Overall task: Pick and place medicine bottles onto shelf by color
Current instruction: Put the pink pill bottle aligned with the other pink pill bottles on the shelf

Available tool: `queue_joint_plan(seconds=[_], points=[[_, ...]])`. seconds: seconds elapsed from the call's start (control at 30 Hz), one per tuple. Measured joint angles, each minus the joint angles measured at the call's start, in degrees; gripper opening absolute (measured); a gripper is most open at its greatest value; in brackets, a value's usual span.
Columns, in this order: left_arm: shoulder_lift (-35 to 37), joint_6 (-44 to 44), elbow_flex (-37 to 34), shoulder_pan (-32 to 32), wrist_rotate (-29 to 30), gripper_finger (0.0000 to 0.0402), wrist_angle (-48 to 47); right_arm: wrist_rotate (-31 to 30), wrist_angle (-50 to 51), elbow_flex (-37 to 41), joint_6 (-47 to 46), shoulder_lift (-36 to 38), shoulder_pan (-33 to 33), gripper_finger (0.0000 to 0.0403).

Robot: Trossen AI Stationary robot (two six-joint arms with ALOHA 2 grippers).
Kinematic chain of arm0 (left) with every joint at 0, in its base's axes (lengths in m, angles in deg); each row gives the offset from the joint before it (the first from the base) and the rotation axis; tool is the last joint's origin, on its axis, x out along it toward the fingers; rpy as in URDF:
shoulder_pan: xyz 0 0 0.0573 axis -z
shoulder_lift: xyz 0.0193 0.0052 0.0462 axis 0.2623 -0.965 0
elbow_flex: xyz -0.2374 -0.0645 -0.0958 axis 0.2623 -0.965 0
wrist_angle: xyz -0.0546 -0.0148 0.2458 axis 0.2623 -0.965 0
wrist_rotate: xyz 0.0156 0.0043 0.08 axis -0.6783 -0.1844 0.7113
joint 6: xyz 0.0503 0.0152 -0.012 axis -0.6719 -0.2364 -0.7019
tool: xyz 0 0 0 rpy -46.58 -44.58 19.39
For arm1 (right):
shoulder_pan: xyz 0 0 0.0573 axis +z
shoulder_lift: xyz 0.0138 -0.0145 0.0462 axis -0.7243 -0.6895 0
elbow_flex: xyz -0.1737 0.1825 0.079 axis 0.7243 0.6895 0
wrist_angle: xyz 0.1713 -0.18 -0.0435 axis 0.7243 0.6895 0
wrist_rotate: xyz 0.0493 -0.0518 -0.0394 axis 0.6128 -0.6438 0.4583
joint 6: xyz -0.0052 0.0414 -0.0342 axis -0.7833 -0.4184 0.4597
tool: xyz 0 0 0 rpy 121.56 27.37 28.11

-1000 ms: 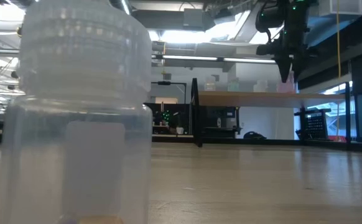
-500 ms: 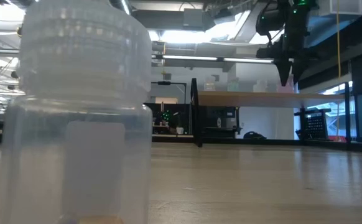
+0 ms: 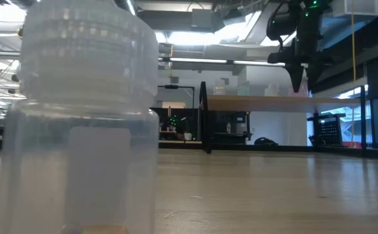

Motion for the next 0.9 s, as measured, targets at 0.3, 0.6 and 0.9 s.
queue_joint_plan(seconds=[0.3, 0.6, 0.9], points=[[0.02, 0.0, 0.0, 0.0, 0.0, 0.0194, 0.0, -0.37, -0.55, -0.09, 0.06, 0.07, 0.0, 0.0161], [0.02, 0.0, 0.0, 0.0, -0.02, 0.0194, 0.0, -0.4, -0.68, -0.13, 1.49, 0.07, 0.0, 0.0161], [0.02, 0.0, 0.0, 0.0, -0.4, 0.0194, 0.0, -1.45, -1.61, -0.2, 1.72, 0.09, 0.0, 0.0161]])
